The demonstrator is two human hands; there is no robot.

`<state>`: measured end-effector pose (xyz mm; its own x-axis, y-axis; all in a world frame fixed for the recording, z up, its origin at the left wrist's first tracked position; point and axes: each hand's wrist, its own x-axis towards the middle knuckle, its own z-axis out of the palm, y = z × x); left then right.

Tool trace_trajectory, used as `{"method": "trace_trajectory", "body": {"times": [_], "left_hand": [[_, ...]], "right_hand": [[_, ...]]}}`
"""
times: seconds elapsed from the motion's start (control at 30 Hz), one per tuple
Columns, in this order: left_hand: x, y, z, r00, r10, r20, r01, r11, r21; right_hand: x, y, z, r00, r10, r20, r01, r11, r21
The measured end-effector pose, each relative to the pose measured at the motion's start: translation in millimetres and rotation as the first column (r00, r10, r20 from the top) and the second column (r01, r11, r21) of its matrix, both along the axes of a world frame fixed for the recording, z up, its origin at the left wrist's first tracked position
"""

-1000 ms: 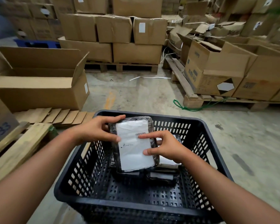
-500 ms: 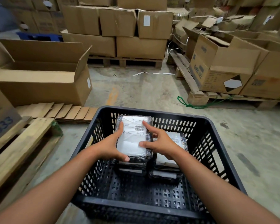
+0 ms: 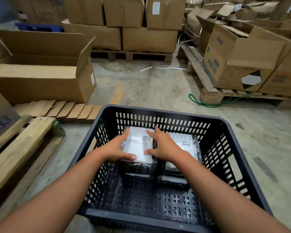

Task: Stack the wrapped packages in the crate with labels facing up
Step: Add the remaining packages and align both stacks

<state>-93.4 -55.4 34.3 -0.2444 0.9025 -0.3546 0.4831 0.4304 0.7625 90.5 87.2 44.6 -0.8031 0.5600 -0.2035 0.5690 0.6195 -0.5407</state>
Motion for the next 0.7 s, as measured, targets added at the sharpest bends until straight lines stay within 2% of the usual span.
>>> {"method": "trace_trajectory", "body": {"times": [0.2, 0.4, 0.53, 0.7], "left_hand": [[-2, 8, -2, 1.0, 0.009, 0.027, -0.007, 0.999, -0.052], [-4, 22, -4, 0.994, -0.042, -0.104, 0.018, 0.975, -0.22], [-7, 27, -4, 0.987, -0.097, -0.125, 0.059, 0.96, -0.274], [-11, 27, -3, 0.998, -0.063, -0.002, 0.061, 0.968, -0.244]], "right_hand": [[19, 6, -18, 0.973, 0.055, 0.223, -0.089, 0.985, 0.145], [18, 13, -18, 0.954, 0.103, 0.281, -0.132, 0.987, 0.087], [17, 12, -23, 0.962, 0.093, 0.255, -0.116, 0.99, 0.075], [24, 9, -28, 0.992, 0.05, 0.112, -0.056, 0.997, 0.051]]}}
